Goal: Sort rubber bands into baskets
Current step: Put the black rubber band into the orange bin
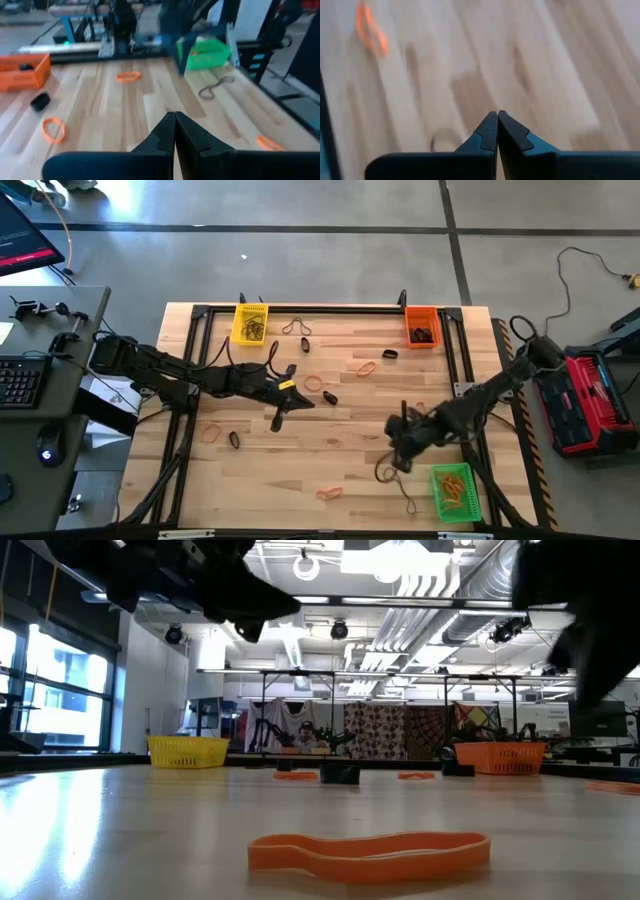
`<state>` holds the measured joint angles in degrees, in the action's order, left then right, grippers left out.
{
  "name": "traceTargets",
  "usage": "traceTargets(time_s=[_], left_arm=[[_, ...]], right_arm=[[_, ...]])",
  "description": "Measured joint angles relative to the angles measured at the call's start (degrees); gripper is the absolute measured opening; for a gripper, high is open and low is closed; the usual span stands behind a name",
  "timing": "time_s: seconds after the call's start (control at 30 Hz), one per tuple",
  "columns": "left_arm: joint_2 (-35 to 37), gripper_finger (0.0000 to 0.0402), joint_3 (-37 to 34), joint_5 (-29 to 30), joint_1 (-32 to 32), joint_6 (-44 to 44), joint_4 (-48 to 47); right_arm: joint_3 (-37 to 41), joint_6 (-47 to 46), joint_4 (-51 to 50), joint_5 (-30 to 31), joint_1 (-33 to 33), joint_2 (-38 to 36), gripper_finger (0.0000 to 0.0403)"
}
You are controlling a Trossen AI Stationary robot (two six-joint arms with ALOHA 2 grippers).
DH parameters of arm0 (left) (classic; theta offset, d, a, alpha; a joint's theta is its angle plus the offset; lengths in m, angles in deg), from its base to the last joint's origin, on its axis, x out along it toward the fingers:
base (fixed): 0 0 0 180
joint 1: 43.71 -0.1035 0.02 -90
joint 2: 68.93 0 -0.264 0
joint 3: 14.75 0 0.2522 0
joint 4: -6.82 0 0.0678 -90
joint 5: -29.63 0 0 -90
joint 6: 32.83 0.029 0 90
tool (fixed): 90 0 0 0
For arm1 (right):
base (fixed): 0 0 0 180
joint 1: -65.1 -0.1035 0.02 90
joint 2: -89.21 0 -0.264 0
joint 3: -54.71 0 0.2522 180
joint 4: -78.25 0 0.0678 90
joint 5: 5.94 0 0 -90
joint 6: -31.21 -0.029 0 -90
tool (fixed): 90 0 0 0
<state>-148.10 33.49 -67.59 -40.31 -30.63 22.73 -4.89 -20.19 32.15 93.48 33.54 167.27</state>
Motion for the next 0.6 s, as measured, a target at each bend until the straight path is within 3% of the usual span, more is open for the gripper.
traceTargets(time_s=[0.17,0.37,0.6], left_arm=[[0.0,0.0,0.0,-1.2,0.6,0.4,3.6],[0.0,0.0,0.0,-1.1,0.8,0.1,4.6],[0.0,0.0,0.0,-1.1,0.8,-0.4,5.6]], right_arm=[[7.8,5.8,19.0,6.9,6.3,0.0,0.0],[9.7,16.4,31.0,15.6,11.1,1.3,0.001],[9.4,21.8,42.6,16.9,15.5,9.6,0.0086]])
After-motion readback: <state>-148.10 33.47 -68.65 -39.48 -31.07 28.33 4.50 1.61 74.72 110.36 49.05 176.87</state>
